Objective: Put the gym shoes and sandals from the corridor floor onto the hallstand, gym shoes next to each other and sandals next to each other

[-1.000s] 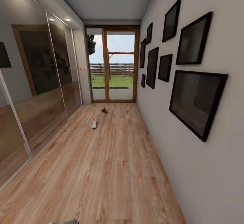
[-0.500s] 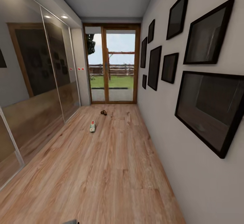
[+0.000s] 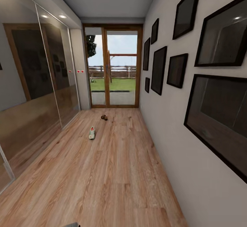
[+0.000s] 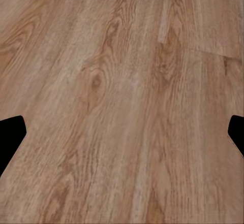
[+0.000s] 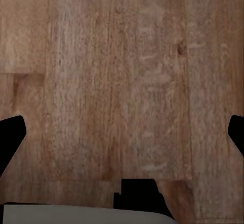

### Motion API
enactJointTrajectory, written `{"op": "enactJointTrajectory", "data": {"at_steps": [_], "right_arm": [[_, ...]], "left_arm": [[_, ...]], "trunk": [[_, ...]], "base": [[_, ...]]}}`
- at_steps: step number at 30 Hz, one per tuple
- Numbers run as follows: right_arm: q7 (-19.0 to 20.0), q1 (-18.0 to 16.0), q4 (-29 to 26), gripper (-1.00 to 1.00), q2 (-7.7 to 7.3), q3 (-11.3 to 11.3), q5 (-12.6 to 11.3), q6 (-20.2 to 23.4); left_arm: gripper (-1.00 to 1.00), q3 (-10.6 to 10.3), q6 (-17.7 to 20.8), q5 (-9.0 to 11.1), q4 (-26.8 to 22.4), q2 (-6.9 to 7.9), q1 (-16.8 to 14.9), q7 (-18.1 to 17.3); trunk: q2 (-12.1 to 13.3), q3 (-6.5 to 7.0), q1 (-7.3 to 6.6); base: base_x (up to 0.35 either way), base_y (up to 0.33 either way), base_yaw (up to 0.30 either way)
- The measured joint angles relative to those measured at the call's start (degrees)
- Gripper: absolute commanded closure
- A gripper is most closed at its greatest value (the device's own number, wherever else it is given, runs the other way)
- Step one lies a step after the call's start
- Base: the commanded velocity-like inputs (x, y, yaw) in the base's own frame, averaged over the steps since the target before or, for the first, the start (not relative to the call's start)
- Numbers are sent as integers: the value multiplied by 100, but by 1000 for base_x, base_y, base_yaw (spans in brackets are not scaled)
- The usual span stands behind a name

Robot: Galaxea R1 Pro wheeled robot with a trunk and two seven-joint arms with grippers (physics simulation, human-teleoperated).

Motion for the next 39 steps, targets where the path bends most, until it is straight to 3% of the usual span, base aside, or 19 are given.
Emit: {"op": "enactJointTrajectory", "data": {"at_steps": [39], "right_arm": [[-7, 0, 0, -100, 0, 1, 0, 0]], "left_arm": [[-100, -2, -2, -7, 0, 0, 0, 0]], "trunk": [[0, 5, 0]], "base": [[347, 0, 39]]}}
